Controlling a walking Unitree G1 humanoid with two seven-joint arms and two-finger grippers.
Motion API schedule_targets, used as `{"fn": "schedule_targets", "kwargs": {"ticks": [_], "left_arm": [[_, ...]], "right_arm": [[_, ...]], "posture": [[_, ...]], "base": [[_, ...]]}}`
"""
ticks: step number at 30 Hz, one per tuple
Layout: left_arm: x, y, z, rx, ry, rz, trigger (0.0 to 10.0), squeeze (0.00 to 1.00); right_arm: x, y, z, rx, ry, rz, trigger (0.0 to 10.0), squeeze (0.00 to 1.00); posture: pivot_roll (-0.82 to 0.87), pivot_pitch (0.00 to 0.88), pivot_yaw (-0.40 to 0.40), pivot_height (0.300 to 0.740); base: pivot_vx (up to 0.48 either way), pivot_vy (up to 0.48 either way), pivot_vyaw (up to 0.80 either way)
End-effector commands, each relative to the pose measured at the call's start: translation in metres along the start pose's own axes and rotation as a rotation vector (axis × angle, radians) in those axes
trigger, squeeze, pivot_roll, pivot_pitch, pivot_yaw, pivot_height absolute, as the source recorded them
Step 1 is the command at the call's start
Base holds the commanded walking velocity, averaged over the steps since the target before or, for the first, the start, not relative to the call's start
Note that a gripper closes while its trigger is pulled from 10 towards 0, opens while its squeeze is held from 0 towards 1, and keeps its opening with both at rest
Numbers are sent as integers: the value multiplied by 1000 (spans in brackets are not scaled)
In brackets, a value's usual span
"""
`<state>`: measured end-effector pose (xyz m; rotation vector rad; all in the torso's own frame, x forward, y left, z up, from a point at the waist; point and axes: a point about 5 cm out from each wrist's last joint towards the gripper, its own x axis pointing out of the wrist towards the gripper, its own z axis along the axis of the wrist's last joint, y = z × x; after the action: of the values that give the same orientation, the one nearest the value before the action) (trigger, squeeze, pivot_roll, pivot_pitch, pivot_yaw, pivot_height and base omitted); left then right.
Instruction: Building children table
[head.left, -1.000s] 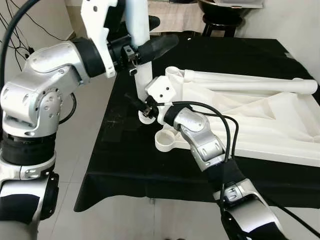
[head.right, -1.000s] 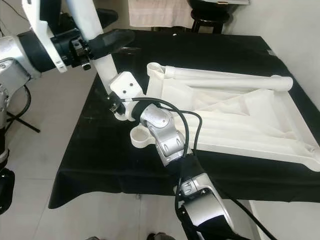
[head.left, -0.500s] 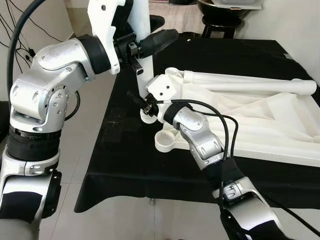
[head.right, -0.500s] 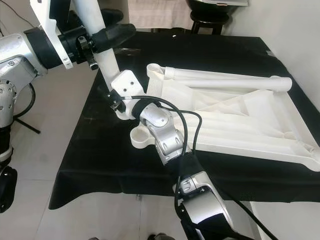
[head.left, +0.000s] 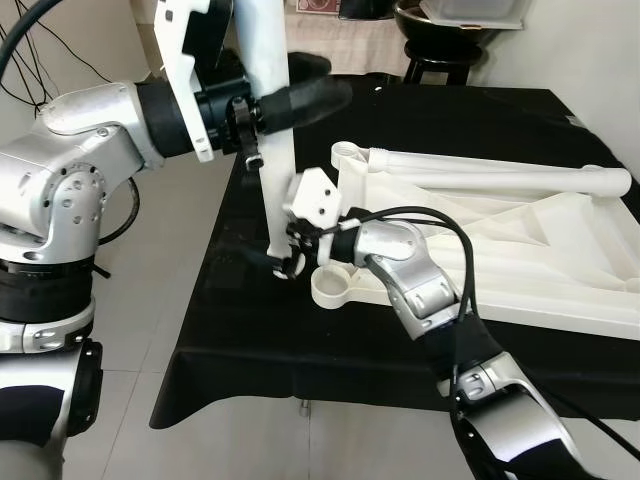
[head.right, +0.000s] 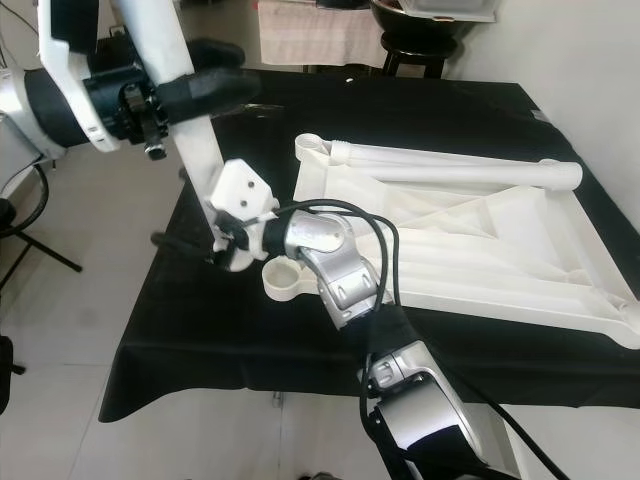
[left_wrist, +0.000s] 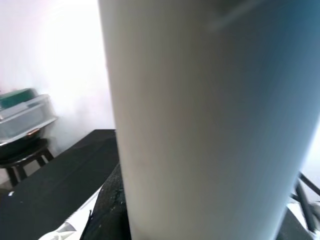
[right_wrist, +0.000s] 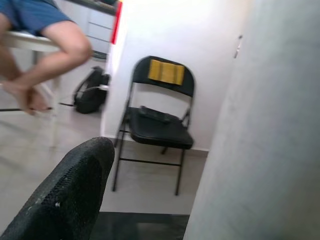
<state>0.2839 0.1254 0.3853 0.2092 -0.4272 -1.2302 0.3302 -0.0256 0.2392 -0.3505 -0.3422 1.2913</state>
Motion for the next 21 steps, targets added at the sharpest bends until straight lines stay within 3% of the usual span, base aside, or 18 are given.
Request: {"fn": "schedule_targets", "kwargs": {"ticks": [1, 7, 8, 9, 10, 21], "left_arm": [[10, -11, 6, -38, -57, -143, 0, 0], [11, -13, 6, -58, -58, -177, 0, 0], [14, -14, 5, -69, -54, -204, 0, 0], [14, -14, 5, -69, -54, -204, 0, 0], [17, -16, 5, -77, -56, -228, 0, 0], [23, -14, 8, -63, -66, -266, 0, 0]], "right_arm": [[12, 13, 1, 44, -36, 73, 10000, 0], [15, 15, 0, 55, -41, 84, 10000, 0], [18, 18, -2, 62, -40, 95, 4941, 0], [18, 18, -2, 62, -40, 95, 4941, 0], [21, 21, -4, 71, -39, 110, 0, 0], [17, 29, -16, 77, 14, 179, 0, 0]], "posture": [[-168, 20, -61, 740], [-168, 20, -60, 740], [-169, 21, -60, 740], [-169, 21, -60, 740], [-168, 23, -62, 740], [-166, 31, -65, 740]], "base": [[0, 0, 0], [0, 0, 0], [0, 0, 0], [0, 0, 0], [0, 0, 0], [0, 0, 0]]}}
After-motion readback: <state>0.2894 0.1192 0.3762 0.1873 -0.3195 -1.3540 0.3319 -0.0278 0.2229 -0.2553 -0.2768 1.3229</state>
